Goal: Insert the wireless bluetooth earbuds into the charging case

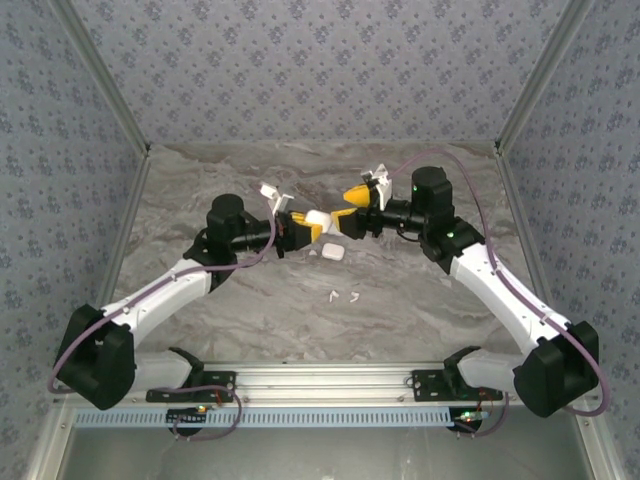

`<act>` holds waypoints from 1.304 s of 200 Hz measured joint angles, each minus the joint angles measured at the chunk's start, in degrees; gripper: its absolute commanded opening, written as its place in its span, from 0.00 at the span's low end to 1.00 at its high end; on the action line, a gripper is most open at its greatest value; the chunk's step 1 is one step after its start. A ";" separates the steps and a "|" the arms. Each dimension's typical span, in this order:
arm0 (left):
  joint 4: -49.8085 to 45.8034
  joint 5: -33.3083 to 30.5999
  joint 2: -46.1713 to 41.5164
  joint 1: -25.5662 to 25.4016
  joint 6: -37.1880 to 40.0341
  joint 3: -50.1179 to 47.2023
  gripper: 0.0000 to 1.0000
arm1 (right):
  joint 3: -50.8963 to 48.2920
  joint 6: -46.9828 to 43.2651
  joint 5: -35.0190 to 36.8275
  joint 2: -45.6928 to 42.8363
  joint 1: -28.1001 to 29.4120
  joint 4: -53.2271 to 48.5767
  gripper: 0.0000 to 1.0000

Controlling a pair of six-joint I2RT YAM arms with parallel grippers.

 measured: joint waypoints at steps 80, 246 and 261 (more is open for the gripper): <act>3.67 -0.57 -0.20 -0.74 0.61 0.00 0.08 | -0.55 0.90 0.02 2.62 0.90 0.42 0.67; 2.12 -0.63 -0.66 -1.11 3.02 0.00 0.07 | 3.23 1.51 2.80 5.31 0.15 0.28 0.65; 2.14 -0.57 -1.07 -1.31 3.19 -0.02 0.08 | 3.32 1.51 2.80 5.31 0.15 0.24 0.65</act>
